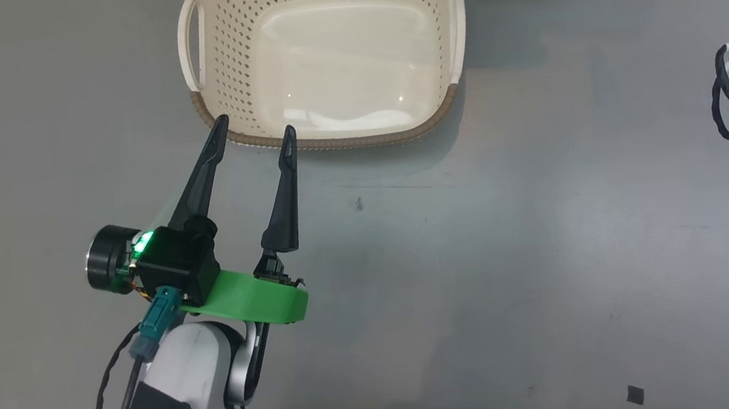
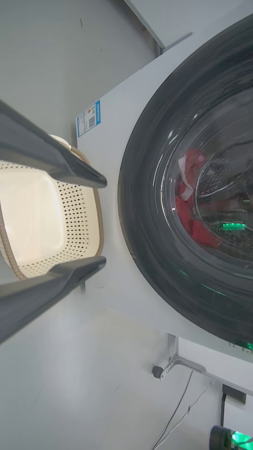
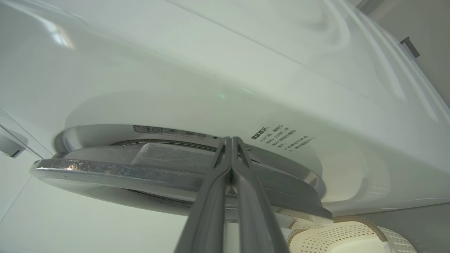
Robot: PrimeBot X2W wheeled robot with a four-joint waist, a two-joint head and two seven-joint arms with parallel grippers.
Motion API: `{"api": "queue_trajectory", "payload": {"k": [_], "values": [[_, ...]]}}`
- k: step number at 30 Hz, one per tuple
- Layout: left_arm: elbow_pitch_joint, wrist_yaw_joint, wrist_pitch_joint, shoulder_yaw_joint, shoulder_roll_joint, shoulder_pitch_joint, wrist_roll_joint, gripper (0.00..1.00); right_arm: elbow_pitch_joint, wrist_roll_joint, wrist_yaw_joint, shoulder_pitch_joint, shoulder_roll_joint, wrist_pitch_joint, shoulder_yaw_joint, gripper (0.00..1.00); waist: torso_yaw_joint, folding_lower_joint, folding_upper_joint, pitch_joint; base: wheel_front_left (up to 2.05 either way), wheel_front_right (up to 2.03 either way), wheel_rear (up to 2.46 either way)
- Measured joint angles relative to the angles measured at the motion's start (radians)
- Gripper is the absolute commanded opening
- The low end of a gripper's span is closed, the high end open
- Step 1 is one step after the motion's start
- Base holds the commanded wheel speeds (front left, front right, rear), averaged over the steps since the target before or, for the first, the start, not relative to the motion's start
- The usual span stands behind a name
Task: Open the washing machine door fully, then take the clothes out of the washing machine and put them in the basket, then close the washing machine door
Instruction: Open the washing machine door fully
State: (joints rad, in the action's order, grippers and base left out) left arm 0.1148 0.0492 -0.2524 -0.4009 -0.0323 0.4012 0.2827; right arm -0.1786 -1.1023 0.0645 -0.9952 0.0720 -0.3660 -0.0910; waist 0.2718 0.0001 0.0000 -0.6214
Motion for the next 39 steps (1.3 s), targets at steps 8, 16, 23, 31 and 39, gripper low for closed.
{"api": "queue_trajectory", "payload": {"k": [8, 16, 23, 31, 39], "values": [[0.007, 0.009, 0.000, -0.015, 0.002, 0.014, 0.011, 1.00, -0.069, -0.034, 0.010, -0.075, 0.004, -0.053, 0.006, 0.00, 0.041, 0.0000, 0.0000, -0.035, 0.00, 0.00, 0.00], [0.013, 0.016, 0.000, -0.024, 0.004, 0.025, 0.016, 1.00, -0.117, -0.059, 0.019, -0.143, 0.006, -0.087, 0.008, 0.00, 0.053, 0.0000, 0.0000, -0.046, 0.00, 0.00, 0.00], [0.017, 0.021, 0.000, -0.027, 0.005, 0.032, 0.016, 1.00, -0.154, -0.077, 0.026, -0.189, 0.009, -0.113, 0.020, 0.00, 0.060, -0.0001, 0.0000, -0.052, 0.00, 0.00, 0.00], [0.020, 0.026, -0.004, -0.032, 0.005, 0.035, 0.034, 1.00, -0.200, -0.112, 0.031, -0.212, 0.022, -0.142, 0.018, 0.00, 0.064, -0.0001, 0.0000, -0.050, 0.00, 0.00, 0.00], [0.033, 0.029, -0.004, -0.036, 0.006, 0.035, 0.056, 1.00, -0.260, -0.158, 0.026, -0.209, 0.024, -0.175, -0.005, 0.00, 0.064, -0.0001, 0.0000, -0.025, 0.00, 0.00, 0.00]]}}
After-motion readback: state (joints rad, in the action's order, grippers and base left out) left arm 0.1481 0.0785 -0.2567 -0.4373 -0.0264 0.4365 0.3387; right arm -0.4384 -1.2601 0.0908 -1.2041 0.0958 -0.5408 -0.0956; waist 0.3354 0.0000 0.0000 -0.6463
